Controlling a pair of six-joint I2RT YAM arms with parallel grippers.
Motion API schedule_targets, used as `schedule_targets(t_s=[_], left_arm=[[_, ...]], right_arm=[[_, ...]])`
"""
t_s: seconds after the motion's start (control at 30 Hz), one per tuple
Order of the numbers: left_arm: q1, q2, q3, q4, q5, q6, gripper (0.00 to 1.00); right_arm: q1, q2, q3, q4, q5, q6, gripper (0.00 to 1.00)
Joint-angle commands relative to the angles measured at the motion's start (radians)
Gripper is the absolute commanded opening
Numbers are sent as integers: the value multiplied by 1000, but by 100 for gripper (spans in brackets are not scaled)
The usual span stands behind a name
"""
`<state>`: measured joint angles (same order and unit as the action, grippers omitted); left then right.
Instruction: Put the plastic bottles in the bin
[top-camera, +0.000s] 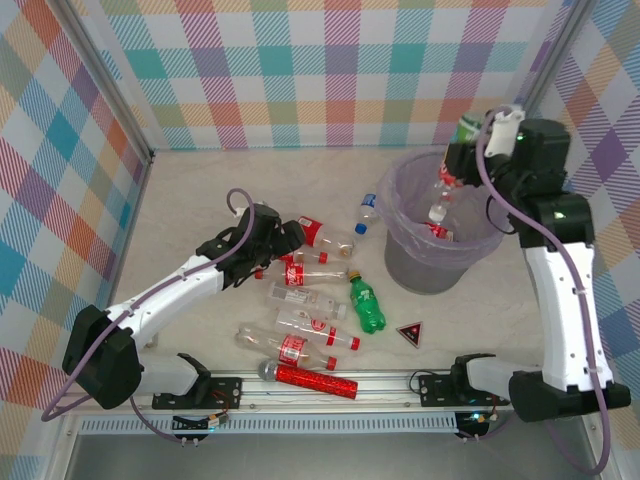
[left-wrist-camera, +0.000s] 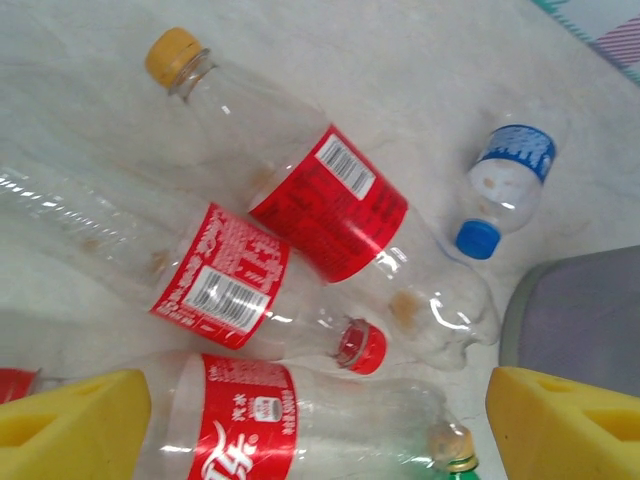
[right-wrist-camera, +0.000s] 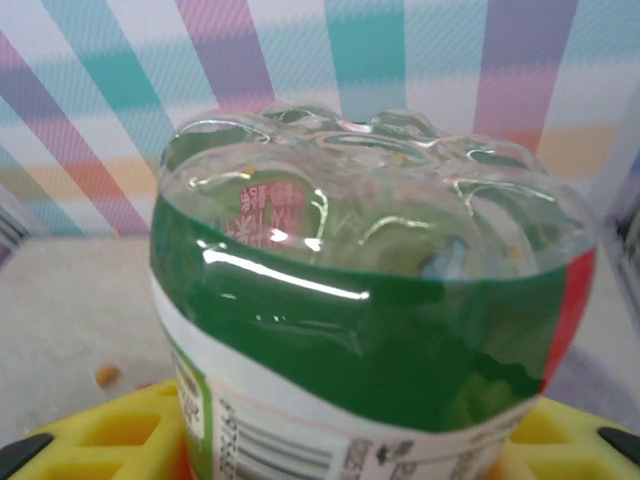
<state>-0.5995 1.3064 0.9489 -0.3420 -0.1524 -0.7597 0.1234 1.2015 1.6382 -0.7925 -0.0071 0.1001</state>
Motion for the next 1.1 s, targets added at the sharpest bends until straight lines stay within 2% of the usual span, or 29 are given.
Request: schedule_targets(t_s=[0.0,0.2,0.4,0.5,0.67,0.77,0.93,1.07], left_arm=[[6,-11,23,-110,-50,1,86],[6,-83,-45,-151,-78,-26,83],[6,-203,-68,-315,-139,-27,78],[6,-217,-46,-424,-145,-14,77],[6,-233,-38,-518,-133,-34,77],[6,-250,-37,-554,-116,-51,84],[6,-253,-7,-674,-66,-67,87],[4,-249,38,-797,9,-173,87]], right_arm=[[-4,1,-124,6,-12,46,51],[-4,49,-258,98,-89,91,51],[-6,97,-378,179,-123,130,53],[-6,109,-417,213,-132,143,56],[-5,114,-423,233,-132,151,66],[-6,109,-405,226,-133,143,73],[-8,96,-375,206,-119,118,85],[-11,83,-370,201,-108,106,88]])
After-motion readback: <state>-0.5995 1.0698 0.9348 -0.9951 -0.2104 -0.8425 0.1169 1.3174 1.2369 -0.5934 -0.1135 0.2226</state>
